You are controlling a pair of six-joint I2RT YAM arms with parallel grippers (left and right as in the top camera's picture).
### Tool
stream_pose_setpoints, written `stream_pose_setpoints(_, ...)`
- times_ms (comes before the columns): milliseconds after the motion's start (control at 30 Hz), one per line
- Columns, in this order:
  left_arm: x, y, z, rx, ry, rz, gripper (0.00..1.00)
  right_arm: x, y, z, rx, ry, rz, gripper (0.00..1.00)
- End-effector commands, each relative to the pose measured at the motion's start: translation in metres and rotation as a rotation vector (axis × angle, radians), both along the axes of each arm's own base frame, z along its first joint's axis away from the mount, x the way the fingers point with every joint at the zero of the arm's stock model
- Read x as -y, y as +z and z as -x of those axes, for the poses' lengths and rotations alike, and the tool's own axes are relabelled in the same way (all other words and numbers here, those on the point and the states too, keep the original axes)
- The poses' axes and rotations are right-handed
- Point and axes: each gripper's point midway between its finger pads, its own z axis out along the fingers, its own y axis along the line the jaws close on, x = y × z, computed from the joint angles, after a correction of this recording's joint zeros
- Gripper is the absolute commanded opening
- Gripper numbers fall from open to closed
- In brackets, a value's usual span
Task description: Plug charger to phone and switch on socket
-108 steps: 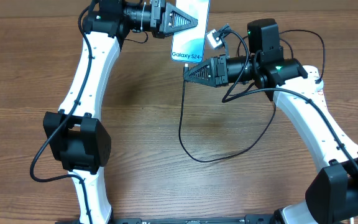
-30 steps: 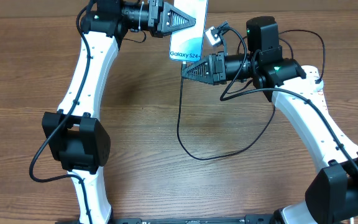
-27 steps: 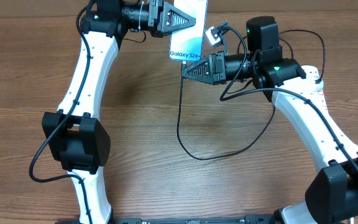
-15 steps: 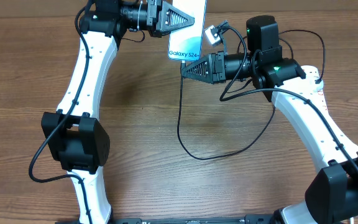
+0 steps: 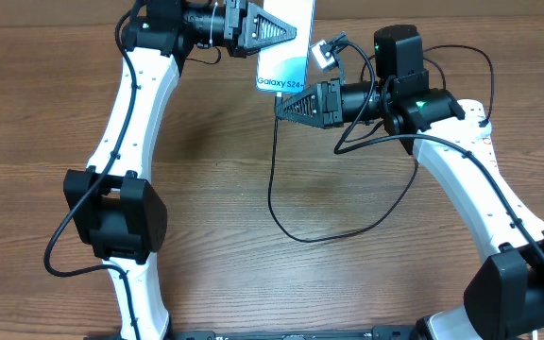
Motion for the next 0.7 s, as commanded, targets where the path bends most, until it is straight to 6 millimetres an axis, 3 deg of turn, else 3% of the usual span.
stream_pose_setpoints(0,0.006,0.018,0.022,-0.005,-0.1,0.043,0.04,0.003,0.017,-0.004,0.072,-0.037,0.006,0.04)
stream_pose_setpoints(500,0.01,0.018,0.024,0.008,-0.107,0.045,0.04,0.007,0.03,-0.008,0.086,-0.029,-0.04,0.04)
stream_pose_setpoints(667,0.01,0.018,0.024,0.0,-0.109,0.044,0.04,0.007,0.028,-0.018,0.088,-0.085,-0.017,0.04)
